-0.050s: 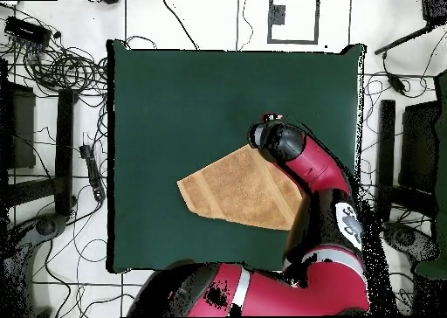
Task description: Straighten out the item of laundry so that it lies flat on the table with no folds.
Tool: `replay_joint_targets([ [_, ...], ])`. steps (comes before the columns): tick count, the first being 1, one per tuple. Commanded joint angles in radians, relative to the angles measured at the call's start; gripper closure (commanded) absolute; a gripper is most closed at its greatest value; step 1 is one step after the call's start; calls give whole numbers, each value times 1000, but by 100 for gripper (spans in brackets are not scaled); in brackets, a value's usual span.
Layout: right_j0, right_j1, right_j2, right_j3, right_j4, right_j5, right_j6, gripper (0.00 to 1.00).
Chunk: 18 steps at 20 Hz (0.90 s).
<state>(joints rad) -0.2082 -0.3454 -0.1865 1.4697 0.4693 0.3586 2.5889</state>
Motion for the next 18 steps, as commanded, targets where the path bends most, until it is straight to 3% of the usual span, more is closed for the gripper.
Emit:
replay_joint_targets([
  [1,15,85,155,-5,79,3,173,0],
  [10,7,103,184,7,103,-43,166,0],
  [18,56,186,86,-56,73,-48,163,0],
])
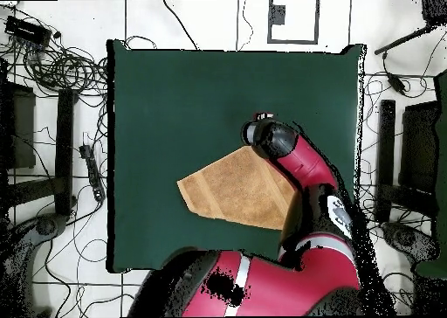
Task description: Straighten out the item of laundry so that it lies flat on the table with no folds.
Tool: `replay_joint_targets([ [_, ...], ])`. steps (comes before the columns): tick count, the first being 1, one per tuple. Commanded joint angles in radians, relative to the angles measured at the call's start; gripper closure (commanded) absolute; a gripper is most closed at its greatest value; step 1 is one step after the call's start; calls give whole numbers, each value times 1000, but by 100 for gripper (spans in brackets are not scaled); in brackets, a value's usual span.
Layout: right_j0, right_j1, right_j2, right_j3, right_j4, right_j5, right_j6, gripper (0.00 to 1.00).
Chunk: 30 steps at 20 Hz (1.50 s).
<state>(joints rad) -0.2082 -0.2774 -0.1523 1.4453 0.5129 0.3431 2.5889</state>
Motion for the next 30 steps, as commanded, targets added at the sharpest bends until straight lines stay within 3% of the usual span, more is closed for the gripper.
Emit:
replay_joint_targets([
  [1,64,122,36,-34,25,-22,163,0],
  [11,41,112,95,26,27,-72,153,0],
  [21,83,25,12,59,23,76,182,0],
  [30,92,-10,-17,74,19,134,180,0],
])
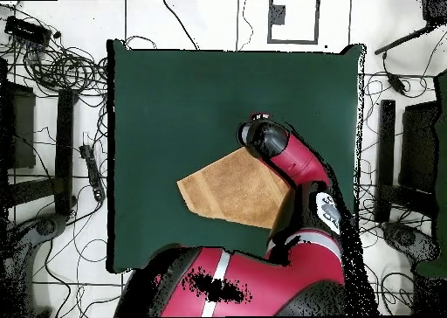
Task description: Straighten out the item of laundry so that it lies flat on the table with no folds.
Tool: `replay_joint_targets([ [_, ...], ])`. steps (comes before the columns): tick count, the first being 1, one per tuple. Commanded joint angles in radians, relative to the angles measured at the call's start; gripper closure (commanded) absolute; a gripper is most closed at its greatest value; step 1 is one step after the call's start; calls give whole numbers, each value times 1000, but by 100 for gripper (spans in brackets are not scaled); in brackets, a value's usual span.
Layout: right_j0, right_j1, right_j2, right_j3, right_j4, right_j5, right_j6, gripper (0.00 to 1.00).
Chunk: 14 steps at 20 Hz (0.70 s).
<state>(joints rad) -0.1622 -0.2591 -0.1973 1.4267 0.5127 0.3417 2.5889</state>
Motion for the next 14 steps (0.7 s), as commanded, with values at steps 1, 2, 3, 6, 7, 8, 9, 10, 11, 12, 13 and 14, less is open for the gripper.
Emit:
replay_joint_targets([
  [1,49,-32,24,95,19,136,182,0],
  [2,49,-34,23,96,19,137,182,0],
  [3,48,-34,24,96,19,135,180,0],
  [6,48,-37,19,96,16,140,175,0],
  [7,50,-40,14,95,14,146,174,0],
  [8,52,-46,5,95,10,157,173,0],
  [9,55,-52,-3,95,6,169,173,0],
  [10,57,-60,-10,97,3,182,172,0],
  [11,59,-64,-17,95,0,191,172,0],
  [12,57,-66,-16,98,0,191,171,0],
  [13,56,-68,-16,101,1,190,170,0],
  [14,54,-64,-12,102,3,183,169,0],
])
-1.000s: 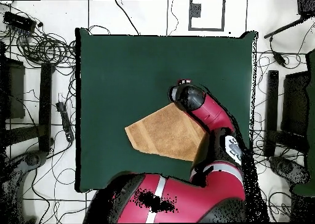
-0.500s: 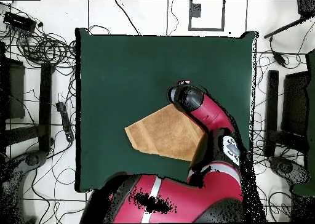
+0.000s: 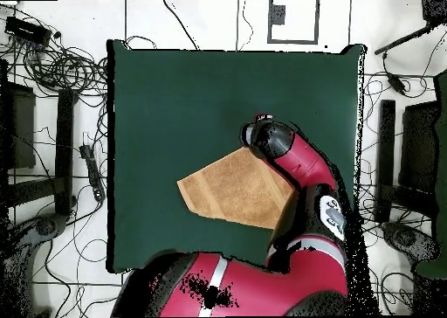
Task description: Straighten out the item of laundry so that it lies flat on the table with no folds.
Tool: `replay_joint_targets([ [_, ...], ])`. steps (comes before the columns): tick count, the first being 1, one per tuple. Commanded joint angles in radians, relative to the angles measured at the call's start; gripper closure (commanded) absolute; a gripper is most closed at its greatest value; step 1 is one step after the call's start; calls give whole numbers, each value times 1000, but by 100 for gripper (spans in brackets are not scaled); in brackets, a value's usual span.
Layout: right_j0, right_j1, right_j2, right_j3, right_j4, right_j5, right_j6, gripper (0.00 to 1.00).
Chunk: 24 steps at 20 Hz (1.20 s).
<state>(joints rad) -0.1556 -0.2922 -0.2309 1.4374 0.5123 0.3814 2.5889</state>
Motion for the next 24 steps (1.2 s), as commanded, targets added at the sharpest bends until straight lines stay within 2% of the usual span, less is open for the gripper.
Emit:
replay_joint_targets([
  [1,42,-29,35,98,9,126,166,0],
  [12,9,8,108,116,34,30,159,0],
  [24,19,8,108,132,45,19,180,0],
])
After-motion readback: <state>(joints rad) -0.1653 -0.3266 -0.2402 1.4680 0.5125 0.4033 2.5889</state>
